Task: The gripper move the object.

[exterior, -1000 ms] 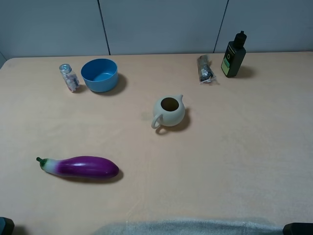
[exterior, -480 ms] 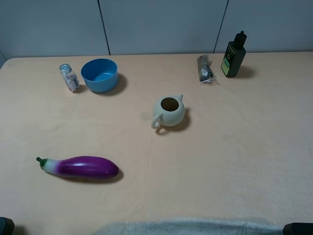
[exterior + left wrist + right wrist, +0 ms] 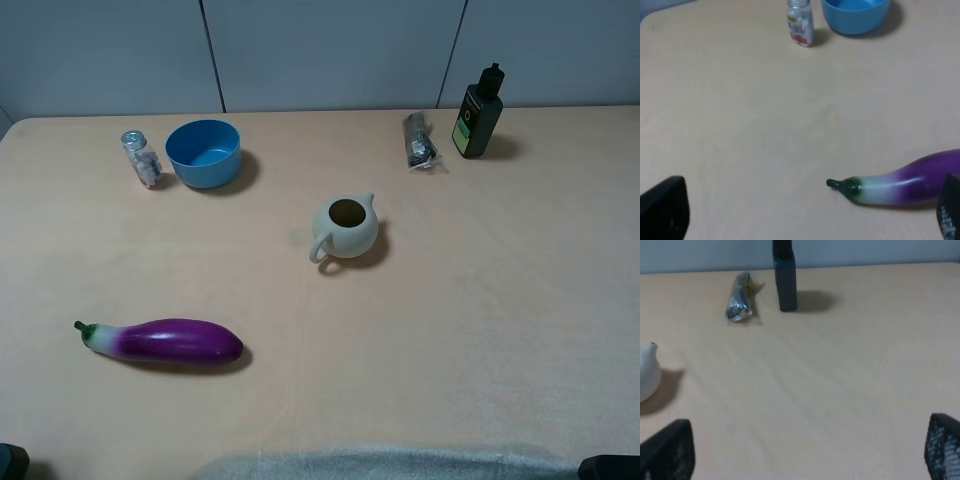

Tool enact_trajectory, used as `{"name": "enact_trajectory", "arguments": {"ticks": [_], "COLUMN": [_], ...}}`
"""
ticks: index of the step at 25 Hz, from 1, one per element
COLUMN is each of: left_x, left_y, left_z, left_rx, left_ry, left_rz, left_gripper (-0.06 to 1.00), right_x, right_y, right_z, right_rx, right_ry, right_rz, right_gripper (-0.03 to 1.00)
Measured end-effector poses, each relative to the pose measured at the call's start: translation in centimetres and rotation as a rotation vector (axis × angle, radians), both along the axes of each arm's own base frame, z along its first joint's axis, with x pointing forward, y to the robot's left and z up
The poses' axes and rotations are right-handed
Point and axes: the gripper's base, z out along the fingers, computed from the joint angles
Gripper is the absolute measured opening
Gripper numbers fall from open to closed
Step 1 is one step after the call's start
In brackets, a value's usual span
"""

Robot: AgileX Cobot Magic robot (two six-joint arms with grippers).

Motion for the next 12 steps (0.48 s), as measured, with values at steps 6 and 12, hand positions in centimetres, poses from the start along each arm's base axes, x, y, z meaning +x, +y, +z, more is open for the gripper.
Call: {"name": "enact_trajectory", "arguments": {"ticks": [6,12], "left_x": [0.0,0.0], "left_y": [0.0,0.0], "left_z": [0.0,0.0], "left_rx": [0.0,0.0], "left_ry": [0.0,0.0], "left_rz": [0.0,0.0], "left_gripper": [0.99,0.99], "right_x": [0.0,0.0], "right_y": [0.0,0.0], "right_z": [0.0,0.0], "right_rx": [0.0,0.0], "right_ry": [0.0,0.0], "right_rz": [0.0,0.0], "right_gripper": [0.69,0.69]}}
